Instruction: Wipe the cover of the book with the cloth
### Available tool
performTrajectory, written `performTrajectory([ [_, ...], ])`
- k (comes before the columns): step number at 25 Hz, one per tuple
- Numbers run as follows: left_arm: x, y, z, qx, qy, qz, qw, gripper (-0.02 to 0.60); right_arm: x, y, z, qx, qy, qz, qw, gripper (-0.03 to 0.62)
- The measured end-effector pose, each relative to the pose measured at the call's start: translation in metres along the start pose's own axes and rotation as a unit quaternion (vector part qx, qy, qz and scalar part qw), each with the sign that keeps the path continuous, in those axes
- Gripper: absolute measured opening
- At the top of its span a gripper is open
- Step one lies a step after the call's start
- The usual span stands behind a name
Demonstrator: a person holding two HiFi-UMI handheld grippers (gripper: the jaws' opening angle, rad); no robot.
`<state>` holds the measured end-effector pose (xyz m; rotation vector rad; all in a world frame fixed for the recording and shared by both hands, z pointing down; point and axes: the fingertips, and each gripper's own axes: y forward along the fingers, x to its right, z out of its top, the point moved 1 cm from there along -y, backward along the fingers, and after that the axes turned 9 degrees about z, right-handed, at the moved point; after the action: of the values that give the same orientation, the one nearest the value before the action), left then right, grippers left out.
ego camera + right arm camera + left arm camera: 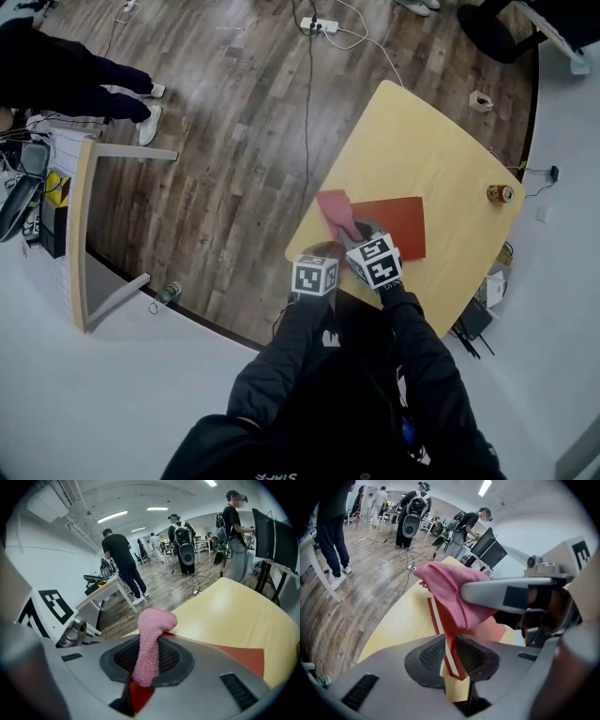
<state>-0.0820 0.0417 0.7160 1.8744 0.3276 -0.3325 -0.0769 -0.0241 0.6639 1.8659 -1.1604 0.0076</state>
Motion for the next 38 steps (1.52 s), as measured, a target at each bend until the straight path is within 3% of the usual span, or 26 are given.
performTrajectory([
  [5, -0.002, -0.001, 0.0, -0.008, 0.001, 0.004, 1.0, 0.092, 0.011, 0.012, -0.019, -0.028, 0.007, 0.001, 1.0, 0.081],
  [20, 0.003, 0.001, -0.001, -0.014, 0.014, 0.012, 0.9997, 0.092, 0.054, -0.023, -0.042, -0.017, 0.032, -0.031, 0.999, 0.083],
  [38, 0.007, 0.003, 0.001, -0.015, 0.012, 0.022, 0.9996, 0.087, 0.075, -0.019, -0.028, 0.029, 0.085, -0.051, 0.995, 0.083],
])
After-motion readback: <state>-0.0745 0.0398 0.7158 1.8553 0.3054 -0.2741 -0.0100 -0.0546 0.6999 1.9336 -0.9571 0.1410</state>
